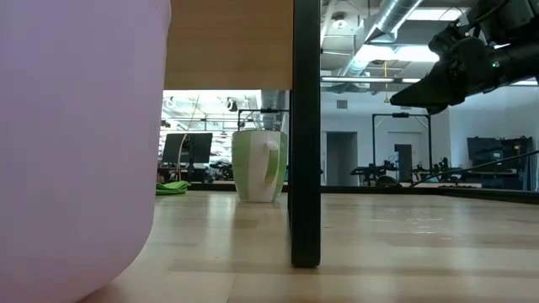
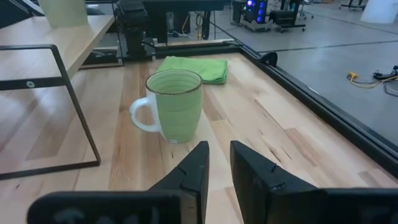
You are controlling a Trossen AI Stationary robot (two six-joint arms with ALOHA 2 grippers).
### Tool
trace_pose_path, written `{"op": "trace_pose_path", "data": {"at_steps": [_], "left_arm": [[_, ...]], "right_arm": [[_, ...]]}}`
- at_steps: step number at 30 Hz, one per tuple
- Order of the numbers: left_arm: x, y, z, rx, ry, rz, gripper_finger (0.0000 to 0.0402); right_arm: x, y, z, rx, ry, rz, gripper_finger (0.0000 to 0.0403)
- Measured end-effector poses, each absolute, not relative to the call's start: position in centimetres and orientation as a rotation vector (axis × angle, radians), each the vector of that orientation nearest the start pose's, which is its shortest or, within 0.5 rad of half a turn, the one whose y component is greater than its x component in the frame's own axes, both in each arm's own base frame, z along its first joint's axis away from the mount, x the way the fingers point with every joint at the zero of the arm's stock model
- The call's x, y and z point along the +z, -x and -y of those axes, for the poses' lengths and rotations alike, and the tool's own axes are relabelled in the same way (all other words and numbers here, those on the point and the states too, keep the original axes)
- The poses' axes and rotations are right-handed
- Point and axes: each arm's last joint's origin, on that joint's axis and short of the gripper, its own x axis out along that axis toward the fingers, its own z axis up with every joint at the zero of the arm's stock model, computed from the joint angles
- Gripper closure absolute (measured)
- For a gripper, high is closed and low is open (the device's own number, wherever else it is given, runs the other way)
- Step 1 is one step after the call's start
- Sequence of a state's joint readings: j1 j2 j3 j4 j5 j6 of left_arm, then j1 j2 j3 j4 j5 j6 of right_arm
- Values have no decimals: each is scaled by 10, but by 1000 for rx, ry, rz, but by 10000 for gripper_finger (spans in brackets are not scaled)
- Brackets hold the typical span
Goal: Stack small to large cups/mugs on shelf
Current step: Put the green mug on the shelf
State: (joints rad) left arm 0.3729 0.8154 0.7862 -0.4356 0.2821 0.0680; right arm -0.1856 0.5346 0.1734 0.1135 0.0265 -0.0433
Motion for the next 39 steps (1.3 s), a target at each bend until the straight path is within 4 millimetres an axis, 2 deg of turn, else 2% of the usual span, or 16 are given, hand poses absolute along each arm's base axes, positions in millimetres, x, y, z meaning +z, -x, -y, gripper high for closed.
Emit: {"op": "trace_pose_path", "data": {"at_steps": [4, 12, 19, 27, 39], "left_arm": [[319, -184, -63, 64, 90, -537, 280], [342, -225, -79, 50, 82, -609, 280], [346, -258, -93, 69, 128, -690, 280], [336, -291, -112, 259, 171, -917, 280], [304, -333, -128, 238, 180, -1059, 280]], "right_arm": [[184, -134, 26, -206, 24, -253, 316], [182, -135, 26, -205, 23, -268, 316], [181, -135, 26, -204, 22, -282, 316], [179, -134, 26, -202, 27, -306, 316], [178, -134, 26, -201, 26, -316, 316]]}}
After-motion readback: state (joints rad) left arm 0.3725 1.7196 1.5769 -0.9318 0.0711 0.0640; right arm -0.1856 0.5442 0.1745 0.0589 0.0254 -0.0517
